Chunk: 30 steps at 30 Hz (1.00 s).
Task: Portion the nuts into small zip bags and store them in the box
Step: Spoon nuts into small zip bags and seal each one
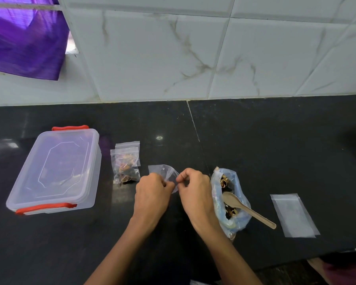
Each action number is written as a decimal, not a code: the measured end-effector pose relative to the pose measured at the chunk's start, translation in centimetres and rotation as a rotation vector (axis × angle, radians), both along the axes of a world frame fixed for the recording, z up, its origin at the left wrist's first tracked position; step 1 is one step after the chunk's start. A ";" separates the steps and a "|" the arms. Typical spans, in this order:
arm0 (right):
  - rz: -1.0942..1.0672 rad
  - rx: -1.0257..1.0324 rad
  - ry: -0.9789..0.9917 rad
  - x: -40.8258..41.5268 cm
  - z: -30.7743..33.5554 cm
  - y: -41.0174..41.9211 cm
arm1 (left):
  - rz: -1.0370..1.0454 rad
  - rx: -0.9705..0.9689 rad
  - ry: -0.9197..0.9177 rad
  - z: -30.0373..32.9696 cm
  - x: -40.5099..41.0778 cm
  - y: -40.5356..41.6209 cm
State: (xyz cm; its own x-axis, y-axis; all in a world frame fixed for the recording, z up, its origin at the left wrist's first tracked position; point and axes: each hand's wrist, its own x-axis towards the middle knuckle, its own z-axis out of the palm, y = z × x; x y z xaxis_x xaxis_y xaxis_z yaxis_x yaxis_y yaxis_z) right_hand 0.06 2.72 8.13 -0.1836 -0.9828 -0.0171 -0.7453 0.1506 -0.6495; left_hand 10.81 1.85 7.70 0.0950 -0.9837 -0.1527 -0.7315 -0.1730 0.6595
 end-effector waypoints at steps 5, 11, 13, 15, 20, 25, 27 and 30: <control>0.082 0.012 -0.005 -0.3 0.4 -0.1 | -0.133 -0.184 0.023 -0.1 0.6 0.0; 0.269 0.088 -0.071 -1.6 2.1 0.3 | -0.480 -0.243 0.221 -2.0 3.3 -1.0; 0.313 0.124 -0.109 -1.7 2.8 0.6 | -0.494 -0.251 0.256 -2.4 3.2 -0.9; 0.332 0.137 -0.114 -1.6 3.4 0.8 | -0.479 -0.245 0.328 -2.0 2.7 -0.6; 0.343 0.126 -0.096 -2.2 4.8 1.4 | -0.397 -0.329 0.614 -1.5 1.8 -0.2; 0.380 0.200 0.028 -2.5 5.9 2.1 | -0.314 -0.475 0.633 -2.6 1.5 0.1; 0.355 0.177 0.065 -2.0 6.1 2.3 | -0.302 -0.539 0.610 -2.8 0.9 0.5; 0.343 0.233 0.188 -1.1 6.0 2.2 | -0.327 -0.620 0.587 -3.3 -0.1 1.0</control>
State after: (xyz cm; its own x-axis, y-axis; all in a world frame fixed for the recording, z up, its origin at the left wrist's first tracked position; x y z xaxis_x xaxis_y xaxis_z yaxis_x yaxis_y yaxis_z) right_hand -0.99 4.94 14.16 0.1311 -0.9614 -0.2421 -0.8791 0.0001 -0.4766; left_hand 10.70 2.88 4.38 -0.1289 -0.8700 0.4759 -0.1994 0.4928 0.8470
